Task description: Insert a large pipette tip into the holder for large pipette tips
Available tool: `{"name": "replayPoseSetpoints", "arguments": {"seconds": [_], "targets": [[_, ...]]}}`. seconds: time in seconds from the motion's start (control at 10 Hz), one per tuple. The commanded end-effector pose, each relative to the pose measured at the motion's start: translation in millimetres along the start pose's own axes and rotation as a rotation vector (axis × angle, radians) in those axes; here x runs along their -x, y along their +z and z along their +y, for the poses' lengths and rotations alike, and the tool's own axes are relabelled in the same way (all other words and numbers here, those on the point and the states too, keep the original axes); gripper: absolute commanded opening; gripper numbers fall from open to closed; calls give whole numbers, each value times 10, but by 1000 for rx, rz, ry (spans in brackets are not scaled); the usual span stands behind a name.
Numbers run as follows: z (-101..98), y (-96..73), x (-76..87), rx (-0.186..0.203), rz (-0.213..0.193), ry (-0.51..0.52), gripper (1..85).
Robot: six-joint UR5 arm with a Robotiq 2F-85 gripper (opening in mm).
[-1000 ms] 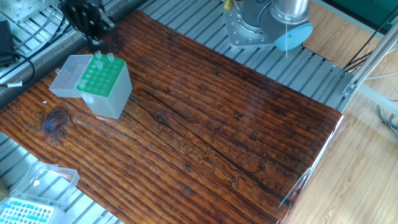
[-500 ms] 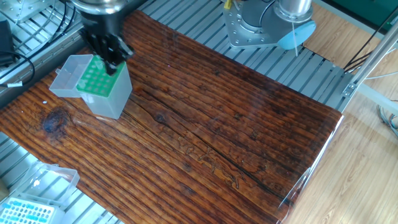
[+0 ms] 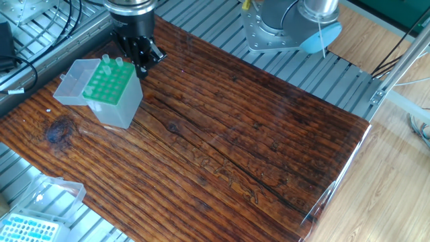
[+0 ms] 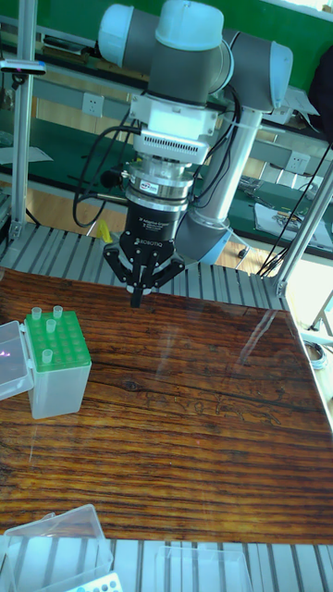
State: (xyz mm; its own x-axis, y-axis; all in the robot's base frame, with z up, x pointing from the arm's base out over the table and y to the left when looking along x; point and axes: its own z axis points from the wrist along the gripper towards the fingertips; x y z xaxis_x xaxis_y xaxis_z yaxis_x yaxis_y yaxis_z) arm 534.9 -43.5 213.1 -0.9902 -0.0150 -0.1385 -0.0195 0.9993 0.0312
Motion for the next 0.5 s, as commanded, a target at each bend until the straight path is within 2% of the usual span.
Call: {"name": "replayPoseSetpoints", "arguments": {"seconds": [0.0,0.2,0.4], "targets": [[19,11,-34,1,-2,9,10],[66,38,-15,18,-1,17,10],[30,44,-25,4,5,12,10]]}}
